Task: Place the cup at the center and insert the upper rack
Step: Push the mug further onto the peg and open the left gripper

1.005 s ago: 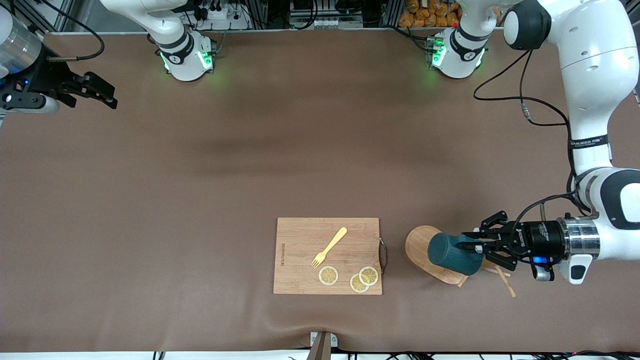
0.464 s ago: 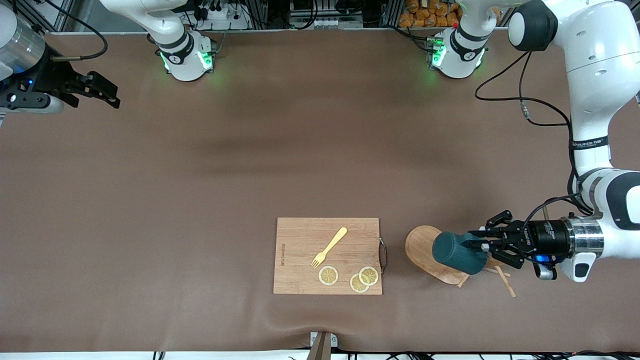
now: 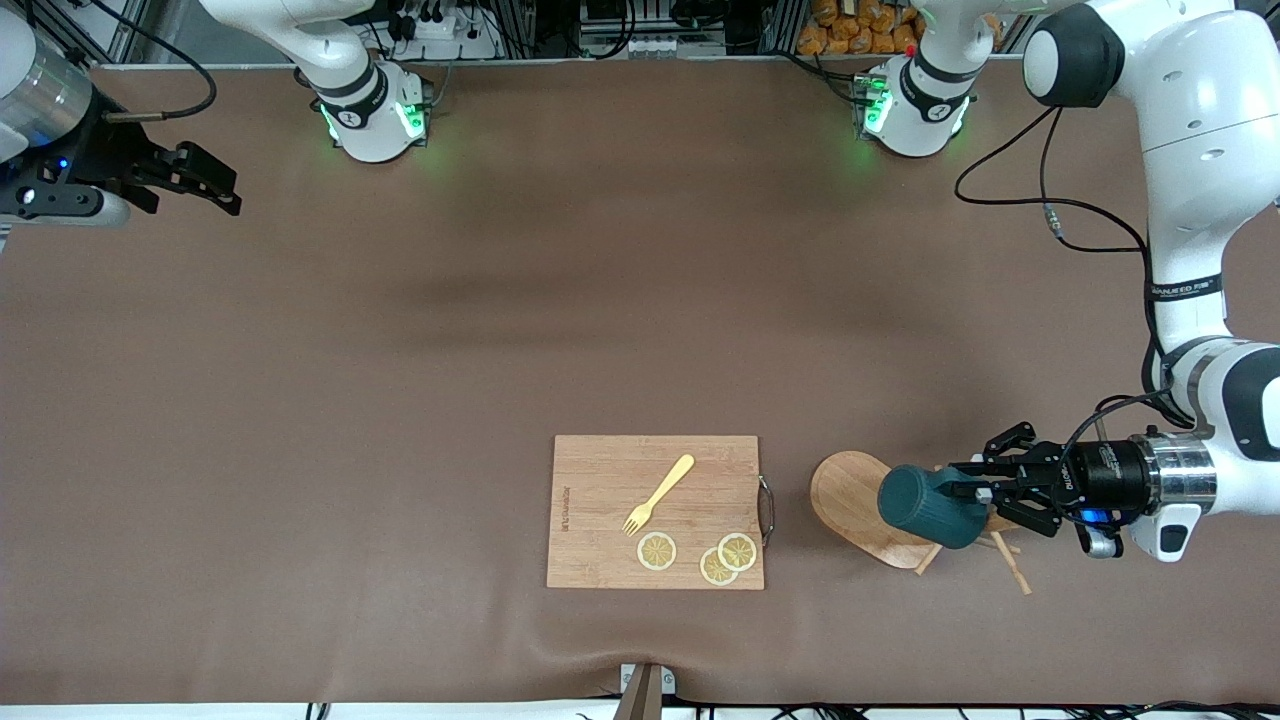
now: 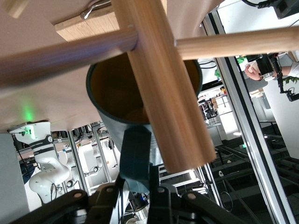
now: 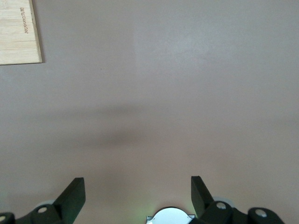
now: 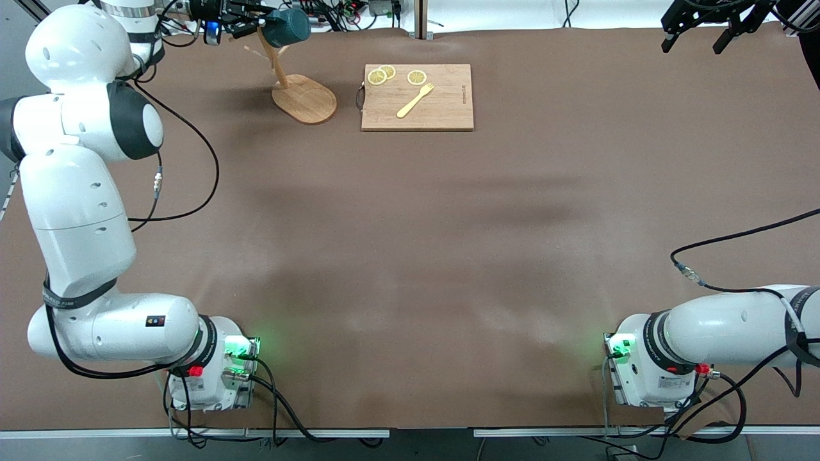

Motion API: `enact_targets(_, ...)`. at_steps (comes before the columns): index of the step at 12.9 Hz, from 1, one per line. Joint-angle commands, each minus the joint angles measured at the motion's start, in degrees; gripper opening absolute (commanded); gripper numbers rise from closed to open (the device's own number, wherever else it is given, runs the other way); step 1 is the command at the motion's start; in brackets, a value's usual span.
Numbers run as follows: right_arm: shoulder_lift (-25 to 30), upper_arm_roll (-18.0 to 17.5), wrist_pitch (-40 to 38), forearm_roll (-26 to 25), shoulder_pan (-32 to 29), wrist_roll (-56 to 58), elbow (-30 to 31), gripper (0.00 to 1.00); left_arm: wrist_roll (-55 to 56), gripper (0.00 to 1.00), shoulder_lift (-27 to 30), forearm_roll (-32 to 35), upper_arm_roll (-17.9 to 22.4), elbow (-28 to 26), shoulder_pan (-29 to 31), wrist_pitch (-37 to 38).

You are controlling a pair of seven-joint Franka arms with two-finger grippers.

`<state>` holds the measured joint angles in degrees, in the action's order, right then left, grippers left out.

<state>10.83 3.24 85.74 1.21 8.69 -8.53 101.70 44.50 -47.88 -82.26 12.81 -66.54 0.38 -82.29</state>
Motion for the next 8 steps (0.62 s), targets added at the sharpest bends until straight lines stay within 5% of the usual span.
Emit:
enact_targets(1, 0.9, 0.1, -0.6, 0.4, 0.3, -0.4, 0.6, 1.0, -1.3, 0.0, -0.3, -1.8, -0.5, -0.2, 0.4, 1.0)
enact_targets(8, 0.8, 0.1, -0.5, 0.4, 0.3, -0.4, 0.6, 1.0, -2.9, 0.0, -1.0, -2.7, -2.5, -0.4, 2.9, 2.3)
